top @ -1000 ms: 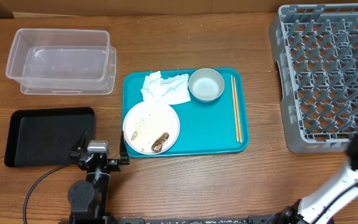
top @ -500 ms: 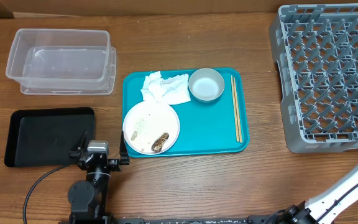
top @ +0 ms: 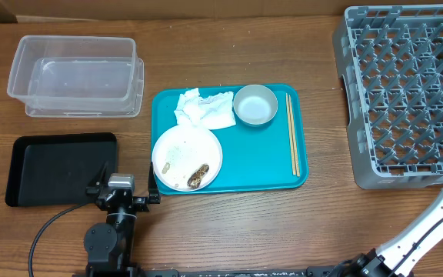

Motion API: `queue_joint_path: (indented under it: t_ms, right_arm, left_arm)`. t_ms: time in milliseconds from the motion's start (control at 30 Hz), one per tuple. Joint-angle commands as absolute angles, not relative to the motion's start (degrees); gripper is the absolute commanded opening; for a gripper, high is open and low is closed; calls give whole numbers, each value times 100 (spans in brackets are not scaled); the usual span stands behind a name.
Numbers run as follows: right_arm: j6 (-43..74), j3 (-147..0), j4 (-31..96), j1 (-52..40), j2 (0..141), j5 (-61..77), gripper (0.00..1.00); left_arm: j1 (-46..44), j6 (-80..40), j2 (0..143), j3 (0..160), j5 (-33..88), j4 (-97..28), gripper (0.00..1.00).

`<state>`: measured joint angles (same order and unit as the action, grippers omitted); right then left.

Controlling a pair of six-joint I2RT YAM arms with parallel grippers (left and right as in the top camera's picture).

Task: Sort waste into correct bins and load items into the dishwasher
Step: 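Carry the white cup to the dish rack and release it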

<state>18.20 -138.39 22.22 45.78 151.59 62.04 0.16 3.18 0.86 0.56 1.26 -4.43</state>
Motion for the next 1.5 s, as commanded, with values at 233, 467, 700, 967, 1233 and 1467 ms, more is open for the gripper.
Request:
queue_joint_path:
  t_ms: [233, 467, 700, 967, 1233, 1467]
  right_arm:
    - [1916, -13869, 2823, 4934, 15251, 5811, 4]
    - [1916, -13869, 3225, 4943, 15251, 5813, 5]
    - [1918, -13872, 3667, 4954, 15248, 6108, 4]
    - [2128, -13915, 4125, 5026, 14940, 6125, 7]
    - [2126, -13926, 4807, 5039, 13952, 4740, 14]
    - [2563, -13926, 4856, 5035, 13353, 4268, 15]
  left_arm:
    - [64, 368, 34, 27, 148, -443, 100]
    - [64, 368, 34, 27, 148, -443, 100]
    - [64, 368, 34, 27, 148, -443, 100]
    - [64, 368, 34, 27, 148, -443, 100]
    - [64, 370, 34, 27, 148, -443, 100]
    - [64, 370, 34, 27, 148, -443, 100]
